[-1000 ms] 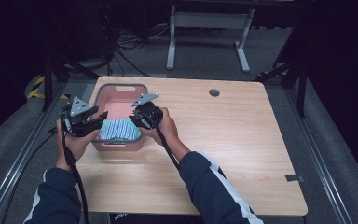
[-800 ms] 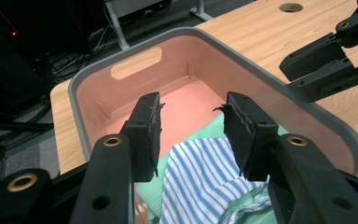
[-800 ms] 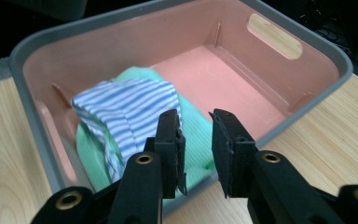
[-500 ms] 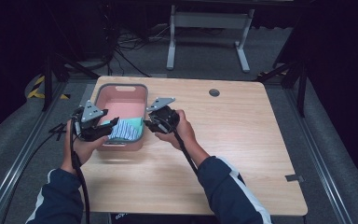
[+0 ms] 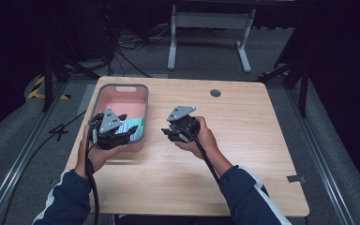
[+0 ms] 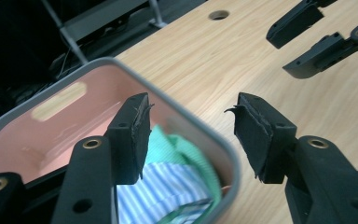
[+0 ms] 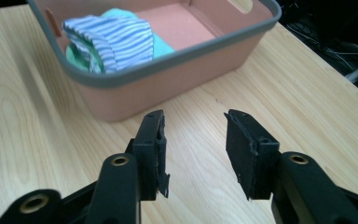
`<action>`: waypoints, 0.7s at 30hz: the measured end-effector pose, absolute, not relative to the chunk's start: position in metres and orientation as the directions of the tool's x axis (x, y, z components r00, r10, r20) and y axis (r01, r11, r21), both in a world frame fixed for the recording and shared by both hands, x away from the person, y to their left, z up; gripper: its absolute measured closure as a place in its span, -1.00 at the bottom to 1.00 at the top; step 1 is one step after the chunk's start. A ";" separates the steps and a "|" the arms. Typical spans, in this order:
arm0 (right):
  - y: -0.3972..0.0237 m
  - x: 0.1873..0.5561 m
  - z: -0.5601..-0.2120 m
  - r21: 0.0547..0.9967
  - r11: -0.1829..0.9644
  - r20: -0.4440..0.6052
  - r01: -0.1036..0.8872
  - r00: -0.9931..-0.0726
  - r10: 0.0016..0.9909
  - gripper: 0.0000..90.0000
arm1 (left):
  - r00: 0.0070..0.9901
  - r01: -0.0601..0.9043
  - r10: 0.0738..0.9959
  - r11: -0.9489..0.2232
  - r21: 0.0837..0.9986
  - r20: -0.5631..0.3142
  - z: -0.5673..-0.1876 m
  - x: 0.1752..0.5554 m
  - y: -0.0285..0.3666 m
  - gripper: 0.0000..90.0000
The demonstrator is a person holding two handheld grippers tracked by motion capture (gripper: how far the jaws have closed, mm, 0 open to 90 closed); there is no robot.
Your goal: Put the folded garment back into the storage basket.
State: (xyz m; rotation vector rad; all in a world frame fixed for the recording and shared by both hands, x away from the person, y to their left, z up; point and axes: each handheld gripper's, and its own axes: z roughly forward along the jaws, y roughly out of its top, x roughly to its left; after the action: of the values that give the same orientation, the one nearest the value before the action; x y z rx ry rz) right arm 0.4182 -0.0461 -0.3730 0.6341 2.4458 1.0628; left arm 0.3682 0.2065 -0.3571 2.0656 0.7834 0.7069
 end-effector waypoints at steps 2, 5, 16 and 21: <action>-0.053 0.415 -0.374 0.755 0.607 -0.171 0.249 -0.818 0.549 0.26 | 0.664 0.274 0.718 -0.494 0.825 0.209 -0.358 0.365 0.201 0.01; -0.062 0.410 -0.375 0.743 0.620 -0.178 0.252 -0.819 0.546 0.22 | 0.676 0.266 0.707 -0.497 0.826 0.208 -0.359 0.361 0.191 -0.02; -0.090 0.391 -0.381 0.700 0.668 -0.220 0.252 -0.814 0.538 0.06 | 0.735 0.228 0.640 -0.544 0.807 0.224 -0.373 0.337 0.166 -0.22; -0.102 0.384 -0.382 0.695 0.676 -0.238 0.244 -0.809 0.537 0.00 | 0.762 0.218 0.602 -0.586 0.780 0.239 -0.386 0.329 0.161 -0.27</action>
State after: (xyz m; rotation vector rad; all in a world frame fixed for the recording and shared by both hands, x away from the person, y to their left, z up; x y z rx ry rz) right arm 0.3844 -0.1022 -0.3817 0.6086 2.4631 0.9334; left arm 0.3289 0.1605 -0.3857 2.1778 0.6100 0.6309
